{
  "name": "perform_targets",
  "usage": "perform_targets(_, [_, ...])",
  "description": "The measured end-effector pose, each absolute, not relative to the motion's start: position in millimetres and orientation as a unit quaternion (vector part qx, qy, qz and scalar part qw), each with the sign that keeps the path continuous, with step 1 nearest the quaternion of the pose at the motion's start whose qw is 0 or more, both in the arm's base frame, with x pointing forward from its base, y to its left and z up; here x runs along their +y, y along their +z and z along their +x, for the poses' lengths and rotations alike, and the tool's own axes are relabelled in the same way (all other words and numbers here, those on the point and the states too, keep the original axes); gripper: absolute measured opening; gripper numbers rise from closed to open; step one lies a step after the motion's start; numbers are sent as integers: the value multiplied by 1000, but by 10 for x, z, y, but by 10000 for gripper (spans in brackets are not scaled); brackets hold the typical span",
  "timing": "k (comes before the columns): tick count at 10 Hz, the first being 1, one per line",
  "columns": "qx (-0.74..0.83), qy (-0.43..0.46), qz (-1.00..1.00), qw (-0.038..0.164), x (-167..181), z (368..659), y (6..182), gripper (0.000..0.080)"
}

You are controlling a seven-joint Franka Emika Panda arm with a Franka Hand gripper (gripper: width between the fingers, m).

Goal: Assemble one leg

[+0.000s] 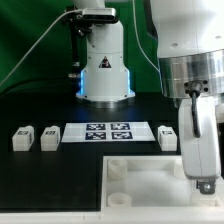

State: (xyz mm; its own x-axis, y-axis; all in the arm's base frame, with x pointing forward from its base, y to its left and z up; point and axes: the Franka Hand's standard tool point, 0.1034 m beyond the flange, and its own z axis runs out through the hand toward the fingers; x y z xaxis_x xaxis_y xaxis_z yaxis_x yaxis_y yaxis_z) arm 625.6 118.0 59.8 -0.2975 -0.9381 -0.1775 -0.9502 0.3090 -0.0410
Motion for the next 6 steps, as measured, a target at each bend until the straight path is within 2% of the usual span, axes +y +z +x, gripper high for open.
perform_targets(1, [804,36,-587,85,1190,6256,603,605])
perform_targets(2, [802,35,-589,90,1237,6261,686,639])
perform_targets(4, [799,33,-591,103,1293,6271,901,639])
perform_targets(6, [799,33,-591,101,1291,6264,878,648])
